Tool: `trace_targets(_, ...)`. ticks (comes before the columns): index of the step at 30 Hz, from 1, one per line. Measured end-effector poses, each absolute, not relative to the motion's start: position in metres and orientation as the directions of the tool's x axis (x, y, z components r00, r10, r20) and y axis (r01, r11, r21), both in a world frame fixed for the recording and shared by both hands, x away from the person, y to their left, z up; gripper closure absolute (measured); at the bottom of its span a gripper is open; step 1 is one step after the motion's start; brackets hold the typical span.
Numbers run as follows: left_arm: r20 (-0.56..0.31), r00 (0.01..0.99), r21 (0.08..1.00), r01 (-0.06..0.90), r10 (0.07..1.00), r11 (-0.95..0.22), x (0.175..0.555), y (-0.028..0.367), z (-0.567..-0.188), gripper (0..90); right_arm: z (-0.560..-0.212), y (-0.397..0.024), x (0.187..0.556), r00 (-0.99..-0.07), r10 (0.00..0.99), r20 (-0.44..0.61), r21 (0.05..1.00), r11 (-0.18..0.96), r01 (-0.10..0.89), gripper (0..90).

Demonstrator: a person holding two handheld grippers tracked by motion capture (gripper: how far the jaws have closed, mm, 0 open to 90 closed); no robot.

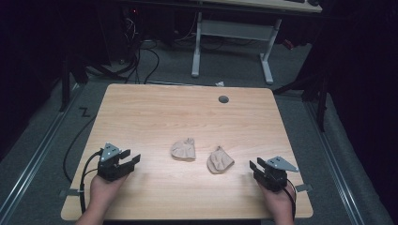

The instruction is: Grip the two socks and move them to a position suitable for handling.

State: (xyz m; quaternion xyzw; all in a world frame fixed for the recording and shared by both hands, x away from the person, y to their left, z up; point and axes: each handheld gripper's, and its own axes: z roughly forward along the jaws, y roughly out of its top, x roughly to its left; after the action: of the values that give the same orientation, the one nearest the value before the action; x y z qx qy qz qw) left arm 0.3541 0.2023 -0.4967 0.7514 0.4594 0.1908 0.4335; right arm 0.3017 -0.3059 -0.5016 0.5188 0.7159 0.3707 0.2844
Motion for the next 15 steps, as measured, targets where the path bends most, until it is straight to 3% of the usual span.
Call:
trace_targets(7, -0.124, 0.521, 0.821, 0.532, 0.845, -0.208, 0.3586, 0.1961, -0.4976, 49.3, -0.5007, -0.3057, 0.295, -0.27, 0.962, -0.037, 0.823, 0.183, 0.539, 71.3)
trace_targets(15, -0.098, 0.545, 0.818, 0.521, 0.833, -0.244, 0.3566, 0.1938, -0.4974, 47.9, -0.5008, -0.3004, 0.2961, -0.286, 0.958, -0.036, 0.822, 0.191, 0.537, 71.6)
